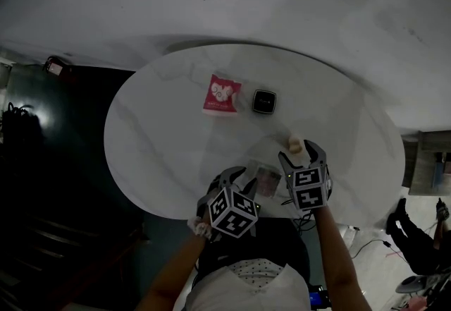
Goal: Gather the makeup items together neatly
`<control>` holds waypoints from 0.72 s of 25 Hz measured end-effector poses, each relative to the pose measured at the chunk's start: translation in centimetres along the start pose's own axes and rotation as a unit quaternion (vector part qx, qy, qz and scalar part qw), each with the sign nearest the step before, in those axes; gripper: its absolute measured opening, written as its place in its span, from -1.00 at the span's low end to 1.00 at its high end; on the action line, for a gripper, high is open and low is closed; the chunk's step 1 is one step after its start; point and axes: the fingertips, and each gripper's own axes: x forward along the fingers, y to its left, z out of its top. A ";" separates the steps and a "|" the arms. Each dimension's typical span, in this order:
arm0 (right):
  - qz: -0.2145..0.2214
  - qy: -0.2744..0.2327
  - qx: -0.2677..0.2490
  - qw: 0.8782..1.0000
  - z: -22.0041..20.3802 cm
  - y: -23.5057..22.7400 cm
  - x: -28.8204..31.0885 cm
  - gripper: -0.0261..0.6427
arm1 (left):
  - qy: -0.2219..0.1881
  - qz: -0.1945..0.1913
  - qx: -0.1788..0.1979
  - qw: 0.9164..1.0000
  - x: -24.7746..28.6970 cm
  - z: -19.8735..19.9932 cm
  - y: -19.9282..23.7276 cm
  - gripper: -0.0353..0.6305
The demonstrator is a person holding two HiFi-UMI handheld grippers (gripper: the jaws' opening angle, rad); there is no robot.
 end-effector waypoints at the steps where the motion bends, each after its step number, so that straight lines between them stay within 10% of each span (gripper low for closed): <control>1: -0.003 0.003 0.011 1.000 0.0 -0.1 0.3 0.07 | -0.001 0.000 -0.004 1.000 0.0 0.1 0.1 -0.32; 18: -0.038 0.027 0.099 0.994 -1.2 -1.7 2.3 -0.33 | -0.014 0.001 -0.030 0.999 0.4 1.3 1.3 -0.32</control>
